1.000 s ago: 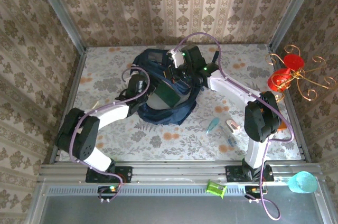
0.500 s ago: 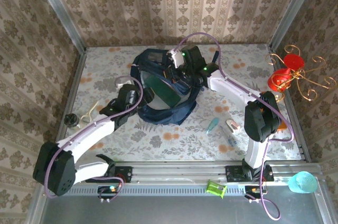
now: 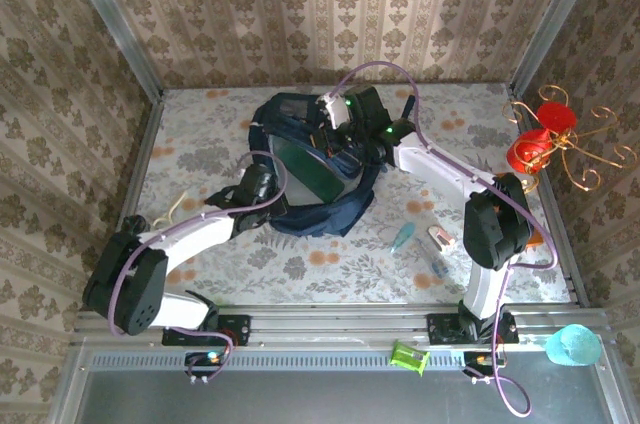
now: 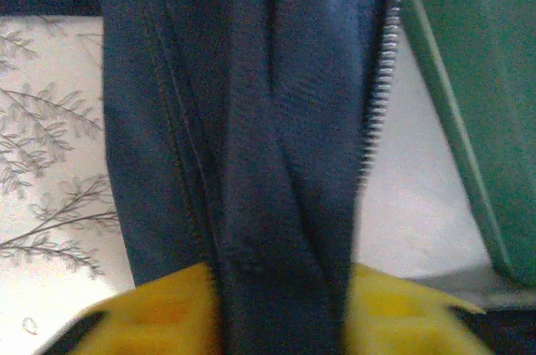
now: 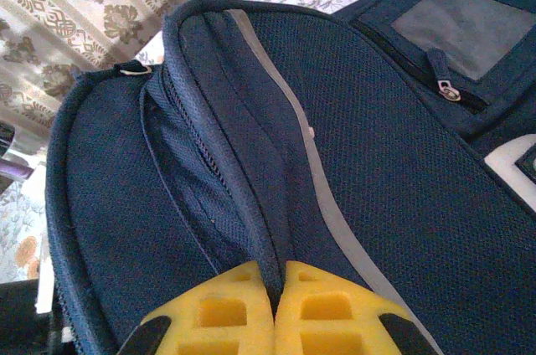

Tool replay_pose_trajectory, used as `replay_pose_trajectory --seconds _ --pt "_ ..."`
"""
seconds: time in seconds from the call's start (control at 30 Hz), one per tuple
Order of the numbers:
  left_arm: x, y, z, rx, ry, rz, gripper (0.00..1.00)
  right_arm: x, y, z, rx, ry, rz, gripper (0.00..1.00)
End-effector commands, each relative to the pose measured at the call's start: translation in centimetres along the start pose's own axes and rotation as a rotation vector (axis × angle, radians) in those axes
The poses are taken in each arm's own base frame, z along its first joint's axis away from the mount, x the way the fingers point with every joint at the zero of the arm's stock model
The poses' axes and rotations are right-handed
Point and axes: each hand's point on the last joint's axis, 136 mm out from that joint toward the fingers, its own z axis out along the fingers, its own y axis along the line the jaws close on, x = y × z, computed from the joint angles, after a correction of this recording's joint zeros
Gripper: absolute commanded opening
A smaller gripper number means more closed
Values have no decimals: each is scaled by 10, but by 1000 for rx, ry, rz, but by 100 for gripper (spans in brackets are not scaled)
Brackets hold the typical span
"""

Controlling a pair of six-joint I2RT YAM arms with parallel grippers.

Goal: Pack the student bag

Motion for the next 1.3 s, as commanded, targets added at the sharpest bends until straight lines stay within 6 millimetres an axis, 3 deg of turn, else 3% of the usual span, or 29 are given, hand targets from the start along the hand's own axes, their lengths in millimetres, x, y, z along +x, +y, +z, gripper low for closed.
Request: replay_pose_trajectory --seconds 0.0,0.13,0.27,0.37,0.43,0.5,0.6,0.8,1.0,1.2,1.27 --pt "-15 -47 -27 205 -36 39 14 -47 20 -40 3 -122 -68 0" --pt "-36 -104 -71 471 -28 68 0 -78 27 -69 48 -188 -134 0" --pt "-57 -157 -129 725 -41 106 0 -100 23 -94 141 -237 -197 0" --pt "-72 -167 -156 803 -81 116 0 -102 15 -101 199 -240 -218 0" --pt "-81 -163 -159 846 -90 62 0 -98 11 -99 212 -229 -217 0" --pt "-82 -160 -157 888 -81 2 0 -91 8 -93 214 -212 -210 0" --pt "-84 -136 -141 834 -89 -46 0 -77 2 -79 204 -168 -193 0" --pt "-34 -94 -95 607 31 -3 0 -50 2 -57 144 -111 -152 0" --pt "23 -79 -67 515 120 51 2 -17 12 -30 19 -31 -102 0" --pt "62 -72 -50 477 120 93 15 48 3 -6 -9 111 -8 3" --pt "74 -72 -48 476 142 122 28 79 1 -5 -13 174 39 5"
